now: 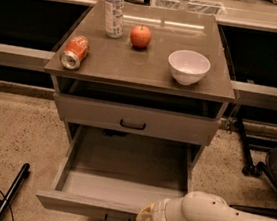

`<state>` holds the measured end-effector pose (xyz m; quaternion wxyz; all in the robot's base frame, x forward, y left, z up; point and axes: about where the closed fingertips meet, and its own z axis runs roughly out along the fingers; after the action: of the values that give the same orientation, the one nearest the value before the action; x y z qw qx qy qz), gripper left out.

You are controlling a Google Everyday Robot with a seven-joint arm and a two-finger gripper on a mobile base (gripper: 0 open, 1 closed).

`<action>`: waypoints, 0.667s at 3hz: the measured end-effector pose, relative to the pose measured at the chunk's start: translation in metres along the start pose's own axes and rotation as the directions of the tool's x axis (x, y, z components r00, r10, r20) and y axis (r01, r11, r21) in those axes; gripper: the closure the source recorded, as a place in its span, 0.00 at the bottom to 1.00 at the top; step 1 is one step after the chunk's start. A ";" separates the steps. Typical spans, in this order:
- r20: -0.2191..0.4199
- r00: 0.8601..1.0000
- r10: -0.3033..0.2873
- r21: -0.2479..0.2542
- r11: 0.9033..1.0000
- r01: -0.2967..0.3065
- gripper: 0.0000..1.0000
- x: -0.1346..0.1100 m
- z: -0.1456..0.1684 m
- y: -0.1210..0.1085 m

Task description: Close middle drawer

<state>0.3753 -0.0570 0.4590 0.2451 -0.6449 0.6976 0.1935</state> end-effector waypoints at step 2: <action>0.000 1.000 0.000 0.000 1.000 0.000 0.00 0.000 0.000 0.000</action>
Offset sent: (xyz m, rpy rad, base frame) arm 0.0000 0.0000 0.0000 0.0000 0.0000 0.0000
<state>0.3752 -0.0570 0.4589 0.2451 -0.6449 0.6975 0.1935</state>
